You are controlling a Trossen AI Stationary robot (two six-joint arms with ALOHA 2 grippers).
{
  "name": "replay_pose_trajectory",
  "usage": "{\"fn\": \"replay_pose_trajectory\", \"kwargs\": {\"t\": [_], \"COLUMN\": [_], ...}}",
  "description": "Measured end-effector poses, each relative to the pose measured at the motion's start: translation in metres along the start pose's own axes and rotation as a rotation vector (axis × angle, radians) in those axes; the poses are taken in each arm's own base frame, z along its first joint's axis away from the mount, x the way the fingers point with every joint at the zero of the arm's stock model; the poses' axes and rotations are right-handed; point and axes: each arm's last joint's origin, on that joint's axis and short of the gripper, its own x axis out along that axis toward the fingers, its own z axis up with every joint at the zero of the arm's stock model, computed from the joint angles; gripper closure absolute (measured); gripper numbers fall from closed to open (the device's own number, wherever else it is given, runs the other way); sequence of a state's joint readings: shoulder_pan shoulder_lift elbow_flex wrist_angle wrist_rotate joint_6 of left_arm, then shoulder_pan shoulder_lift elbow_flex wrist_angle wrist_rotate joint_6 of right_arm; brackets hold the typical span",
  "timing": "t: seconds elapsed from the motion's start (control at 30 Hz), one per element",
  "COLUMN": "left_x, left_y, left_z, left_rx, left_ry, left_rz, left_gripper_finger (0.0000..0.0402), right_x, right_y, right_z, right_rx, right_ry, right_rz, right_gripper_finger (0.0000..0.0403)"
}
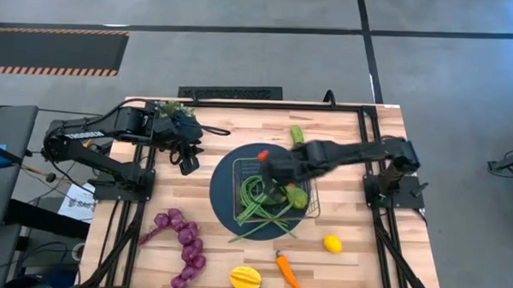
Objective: Build produce basket
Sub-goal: Put the orange carrot into the gold wire basket
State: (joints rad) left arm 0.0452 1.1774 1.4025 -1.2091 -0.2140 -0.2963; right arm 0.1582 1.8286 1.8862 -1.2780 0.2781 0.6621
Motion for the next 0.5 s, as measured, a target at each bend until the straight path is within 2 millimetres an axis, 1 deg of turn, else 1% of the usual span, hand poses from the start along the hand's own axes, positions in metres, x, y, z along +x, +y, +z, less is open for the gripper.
{"fn": "replay_pose_trajectory", "kwargs": {"t": [0.07,0.17,0.27,0.5], "left_x": [0.000,0.000,0.000,0.000], "left_y": [0.000,0.000,0.000,-0.001], "left_z": [0.000,-0.001,-0.001,-0.002], "left_rx": [-0.010,-0.020,-0.015,-0.002], "left_ry": [0.003,0.010,0.016,0.028], "left_rz": [0.001,0.003,-0.013,-0.045], "left_gripper_finger": [0.0290,0.0290,0.0290,0.0290], "right_x": [0.012,0.030,0.050,0.089], "right_y": [0.000,0.001,0.005,0.027], "right_z": [0.011,0.016,0.014,0.002], "right_rx": [-0.056,-0.112,-0.157,-0.256], "right_ry": [-0.006,0.047,0.126,0.244], "right_rz": [0.057,0.084,0.072,0.076], "right_gripper_finger": [0.0388,0.0388,0.0388,0.0388]}}
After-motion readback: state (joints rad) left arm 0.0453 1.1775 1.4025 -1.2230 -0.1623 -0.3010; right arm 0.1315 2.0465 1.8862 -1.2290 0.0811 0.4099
